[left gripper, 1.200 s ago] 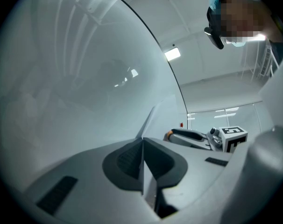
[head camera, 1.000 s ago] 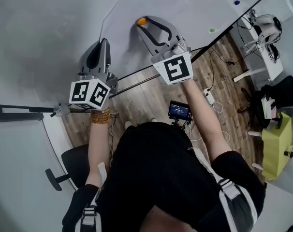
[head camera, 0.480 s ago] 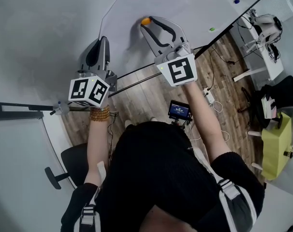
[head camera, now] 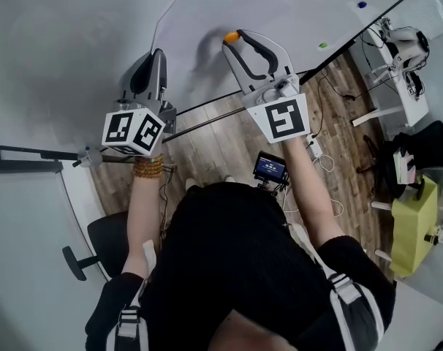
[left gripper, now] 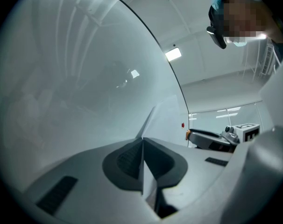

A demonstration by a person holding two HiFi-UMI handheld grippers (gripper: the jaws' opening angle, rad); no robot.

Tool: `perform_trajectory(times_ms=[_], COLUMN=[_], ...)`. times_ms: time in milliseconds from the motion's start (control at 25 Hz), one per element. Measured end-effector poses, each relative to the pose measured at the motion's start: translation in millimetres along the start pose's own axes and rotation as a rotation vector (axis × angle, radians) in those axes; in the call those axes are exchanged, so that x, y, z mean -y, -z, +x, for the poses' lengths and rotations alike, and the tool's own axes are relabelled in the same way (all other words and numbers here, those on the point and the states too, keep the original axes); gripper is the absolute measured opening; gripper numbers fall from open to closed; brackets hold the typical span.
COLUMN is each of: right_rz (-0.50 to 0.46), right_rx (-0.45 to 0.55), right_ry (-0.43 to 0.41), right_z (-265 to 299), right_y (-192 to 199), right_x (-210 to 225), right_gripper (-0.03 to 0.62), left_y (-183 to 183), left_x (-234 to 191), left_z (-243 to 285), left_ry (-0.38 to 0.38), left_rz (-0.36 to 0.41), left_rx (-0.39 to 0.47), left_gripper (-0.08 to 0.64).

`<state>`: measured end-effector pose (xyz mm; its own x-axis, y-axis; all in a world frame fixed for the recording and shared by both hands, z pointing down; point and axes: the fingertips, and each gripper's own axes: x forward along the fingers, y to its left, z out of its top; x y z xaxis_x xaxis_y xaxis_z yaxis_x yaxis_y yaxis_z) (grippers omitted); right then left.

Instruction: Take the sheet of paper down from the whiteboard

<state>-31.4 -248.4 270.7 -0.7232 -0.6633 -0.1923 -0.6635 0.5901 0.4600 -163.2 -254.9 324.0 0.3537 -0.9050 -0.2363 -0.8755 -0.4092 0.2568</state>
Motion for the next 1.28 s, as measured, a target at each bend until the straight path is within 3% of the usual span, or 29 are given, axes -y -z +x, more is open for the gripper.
perform_trajectory(times_ms=[400, 520, 840, 1080, 1280], right_rz=[0.163, 0.144, 0.133, 0.118, 0.125], right_rx=[0.016, -0.029, 0.015, -0.046, -0.034], right_ry=[0.021, 0.038, 0.031, 0.030, 0.023], right_z=[-22.1, -28.8, -35.8, -37.7, -39.0], right_y=[-19.2, -17.5, -21.1, -13.0, -16.0], right_x=[6.1, 6.1, 7.2, 6.9, 4.1], right_gripper=[0.109, 0.109, 0.109, 0.109, 0.109], left_y=[-1.2, -1.4, -1.5, -0.8, 1.5], left_x=[2.8, 2.2, 5.7, 16.6, 25.5], left_z=[1.4, 0.0, -2.2, -11.2, -21.0], left_ry=[-0.013, -0.019, -0.036, -0.035, -0.044], left_rz=[-0.003, -0.002, -0.009, -0.007, -0.022], left_rx=[0.004, 0.005, 0.005, 0.005, 0.009], left_gripper=[0.009, 0.010, 0.009, 0.009, 0.009])
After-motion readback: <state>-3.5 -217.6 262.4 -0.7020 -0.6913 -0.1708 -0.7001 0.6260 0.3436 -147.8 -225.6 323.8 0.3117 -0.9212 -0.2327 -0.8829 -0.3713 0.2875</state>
